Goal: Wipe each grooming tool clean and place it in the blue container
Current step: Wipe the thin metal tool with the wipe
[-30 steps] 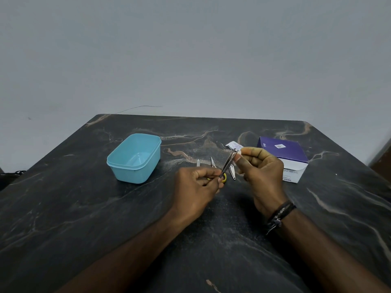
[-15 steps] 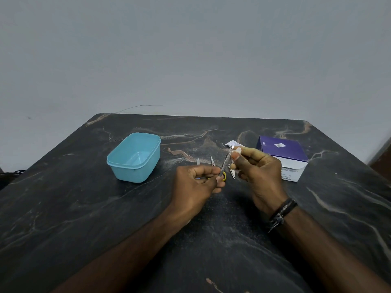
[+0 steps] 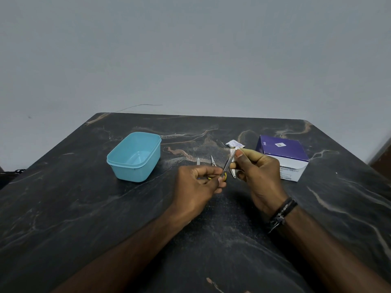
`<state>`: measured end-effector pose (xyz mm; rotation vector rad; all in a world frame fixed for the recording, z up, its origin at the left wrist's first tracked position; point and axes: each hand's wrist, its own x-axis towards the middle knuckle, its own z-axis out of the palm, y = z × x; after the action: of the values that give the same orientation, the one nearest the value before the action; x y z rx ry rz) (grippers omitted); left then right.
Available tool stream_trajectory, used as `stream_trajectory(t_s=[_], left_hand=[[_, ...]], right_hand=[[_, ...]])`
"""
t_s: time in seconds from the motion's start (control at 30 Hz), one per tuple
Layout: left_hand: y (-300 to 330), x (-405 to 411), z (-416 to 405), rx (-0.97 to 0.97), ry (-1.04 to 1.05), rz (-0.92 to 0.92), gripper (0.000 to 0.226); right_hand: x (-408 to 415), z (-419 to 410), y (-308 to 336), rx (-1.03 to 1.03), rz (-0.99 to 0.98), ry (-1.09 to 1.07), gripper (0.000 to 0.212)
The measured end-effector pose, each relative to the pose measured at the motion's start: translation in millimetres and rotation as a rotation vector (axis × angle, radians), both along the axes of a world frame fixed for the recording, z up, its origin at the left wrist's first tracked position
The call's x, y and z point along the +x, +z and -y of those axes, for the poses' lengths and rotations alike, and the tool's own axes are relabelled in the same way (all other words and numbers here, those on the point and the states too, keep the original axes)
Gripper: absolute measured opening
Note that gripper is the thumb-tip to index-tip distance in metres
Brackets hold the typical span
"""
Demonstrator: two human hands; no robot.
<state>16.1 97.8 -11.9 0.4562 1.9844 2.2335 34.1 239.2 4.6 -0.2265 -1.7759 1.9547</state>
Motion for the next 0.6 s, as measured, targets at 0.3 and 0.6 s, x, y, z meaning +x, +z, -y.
stream_trajectory(t_s=[0.3,0.6], left_hand=[[-0.8,1.0,0.9,-0.041,-0.003,-0.029,0.013],[0.6,2.3,2.2,-0.038,-0.009,-0.032,0.014]], right_hand=[[-1.7,-1.2,-2.1,0.023,-0.012,0.006,0.007],[-0.6,-1.7,-1.5,0.037,0.019,0.044,0.012]])
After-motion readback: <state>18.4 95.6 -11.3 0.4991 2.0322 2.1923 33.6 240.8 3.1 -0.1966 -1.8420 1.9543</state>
